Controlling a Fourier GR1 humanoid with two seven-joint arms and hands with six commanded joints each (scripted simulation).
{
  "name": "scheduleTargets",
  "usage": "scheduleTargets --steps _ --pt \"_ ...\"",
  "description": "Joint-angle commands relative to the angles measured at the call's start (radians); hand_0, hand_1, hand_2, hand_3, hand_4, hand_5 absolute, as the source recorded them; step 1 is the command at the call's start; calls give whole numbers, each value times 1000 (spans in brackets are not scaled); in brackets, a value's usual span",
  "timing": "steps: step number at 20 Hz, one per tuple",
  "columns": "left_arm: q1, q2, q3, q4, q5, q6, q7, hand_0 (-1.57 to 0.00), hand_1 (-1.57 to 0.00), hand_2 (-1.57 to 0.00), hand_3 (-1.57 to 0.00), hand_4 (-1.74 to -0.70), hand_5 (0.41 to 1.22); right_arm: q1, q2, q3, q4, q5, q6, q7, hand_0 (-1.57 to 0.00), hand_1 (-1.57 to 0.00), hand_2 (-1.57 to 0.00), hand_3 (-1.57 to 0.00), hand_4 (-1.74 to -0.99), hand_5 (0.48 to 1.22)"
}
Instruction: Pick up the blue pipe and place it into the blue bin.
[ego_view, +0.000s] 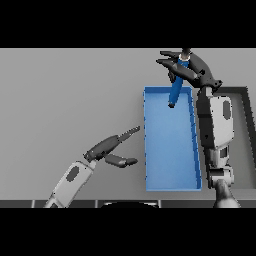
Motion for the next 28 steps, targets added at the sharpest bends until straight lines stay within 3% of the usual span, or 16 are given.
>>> scheduleTargets --steps 1,3,6,8,9,12,14,15,17,19,20,22,24,28 --pt "2 3 -2 4 -1 -4 3 1 1 1 1 -827 464 29 3 1 -3 16 -16 14 -1571 -1571 -1571 -1571 -1499 1221" --pt "8 4 -1 -5 9 -9 12 1 1 1 1 -825 468 91 13 -1 -9 46 -40 39 -1571 -1571 -1571 -1571 -1499 1221" --pt "4 -9 -8 -5 6 -5 28 1 1 1 1 -829 470 185 25 14 -48 97 -115 129 -1571 -1571 -1571 -1571 -1499 1221" --pt "18 -5 -13 -21 2 0 21 1 1 1 1 -826 470 235 5 55 -52 108 -126 129 -1571 -1571 -1571 -1080 -1586 1221" --pt "19 2 -12 -22 3 -5 20 1 1 1 1 -827 471 250 -9 90 -41 109 -127 129 -1571 -1571 -1571 -1178 -1569 1221" --pt "3 -15 -11 -5 2 2 36 1 1 1 1 -826 475 311 -37 195 -24 98 -150 130 -1571 -1571 -1571 -693 -1653 1205" --pt "5 -14 -10 -8 2 3 38 1 1 1 1 -827 474 308 -84 289 38 45 -203 129 -1571 -1571 -1571 -1009 -1583 1199" --pt "-5 -16 -7 -11 3 5 43 1 1 1 1 -829 474 290 -105 348 93 -23 -246 129 -1465 -1382 -1333 -807 -1534 1190" --pt "1 -20 -15 -14 2 3 42 1 1 1 1 -829 476 259 -157 470 156 -165 -277 129 -937 -884 -853 -516 -1404 1159" --pt "12 -14 -20 -21 -3 3 36 1 1 1 1 -828 476 215 -203 601 187 -293 -312 129 -599 -566 -545 -330 -1302 1182" --pt "11 -16 -20 -14 -8 7 44 1 1 1 1 -826 477 212 -228 640 156 -306 -287 129 -479 -452 -436 -264 -1264 1139" --pt "18 -8 -15 -25 1 5 33 1 1 1 1 -829 477 218 -278 698 62 -271 -250 108 -306 -289 -279 -169 -1215 1044" --pt "15 -6 -14 -21 -2 5 34 1 1 1 1 -830 475 226 -310 733 7 -241 -249 126 -196 -185 -178 -107 -1199 967" --pt "18 -8 -15 -24 -3 9 22 1 1 1 1 -832 471 223 -316 762 -7 -217 -253 129 -98 -75 -72 -43 -1188 861"
